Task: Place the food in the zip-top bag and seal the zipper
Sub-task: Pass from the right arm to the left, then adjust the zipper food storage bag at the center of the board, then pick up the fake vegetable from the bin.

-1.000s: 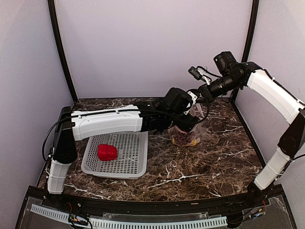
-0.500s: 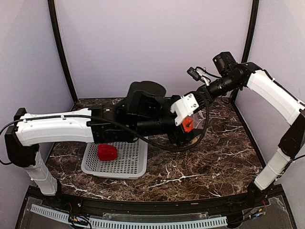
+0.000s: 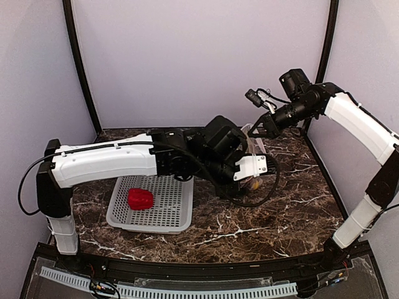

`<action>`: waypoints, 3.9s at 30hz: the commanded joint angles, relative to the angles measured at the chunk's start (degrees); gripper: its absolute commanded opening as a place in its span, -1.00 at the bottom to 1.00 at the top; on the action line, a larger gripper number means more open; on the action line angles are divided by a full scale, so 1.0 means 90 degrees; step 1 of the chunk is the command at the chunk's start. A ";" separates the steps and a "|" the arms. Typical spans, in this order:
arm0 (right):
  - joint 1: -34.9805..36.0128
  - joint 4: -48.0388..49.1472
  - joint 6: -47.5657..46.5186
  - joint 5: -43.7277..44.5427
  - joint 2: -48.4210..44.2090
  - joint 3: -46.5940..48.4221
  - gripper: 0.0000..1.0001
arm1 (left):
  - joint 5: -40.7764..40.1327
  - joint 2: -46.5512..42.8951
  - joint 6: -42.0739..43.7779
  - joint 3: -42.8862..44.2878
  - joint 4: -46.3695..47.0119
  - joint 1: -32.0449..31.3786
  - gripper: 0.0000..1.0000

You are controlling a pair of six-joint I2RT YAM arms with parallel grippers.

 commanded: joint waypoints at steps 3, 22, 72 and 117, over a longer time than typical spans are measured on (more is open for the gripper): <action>0.0056 0.0105 -0.0082 -0.0124 -0.0220 -0.0049 -1.00 | -0.0295 0.0375 0.0093 0.0304 -0.0730 0.0204 0.36; 0.0053 0.0088 -0.0078 -0.0018 -0.0097 -0.0023 -1.00 | -0.0333 0.1184 0.1423 0.0596 -0.0943 0.0264 -0.39; -0.0519 -0.0455 -0.0767 0.3158 0.0617 0.2178 -1.00 | -0.1422 0.0877 0.2103 0.1402 0.1568 0.1044 -0.99; -0.0335 -0.0455 -0.0515 0.0796 0.0345 0.0445 -0.99 | -0.1028 -0.2579 -0.2620 -0.3794 -0.3004 0.2324 0.97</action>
